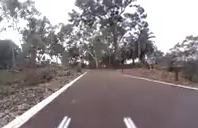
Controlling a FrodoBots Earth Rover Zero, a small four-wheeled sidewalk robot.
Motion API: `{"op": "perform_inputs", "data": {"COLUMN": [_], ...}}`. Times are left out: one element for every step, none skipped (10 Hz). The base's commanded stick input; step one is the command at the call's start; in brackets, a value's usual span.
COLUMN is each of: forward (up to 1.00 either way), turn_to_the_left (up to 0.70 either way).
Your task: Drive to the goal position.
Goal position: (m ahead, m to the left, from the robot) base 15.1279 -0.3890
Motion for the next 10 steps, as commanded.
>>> {"op": "perform_inputs", "data": {"forward": [0.6, 0.6, 0.6, 0.6, 0.6, 0.6, 0.6, 0.6, 0.6, 0.6], "turn_to_the_left": [0.0, 0.0, 0.0, 0.0, 0.0, 0.0, 0.0, 0.0, 0.0, 0.0]}}
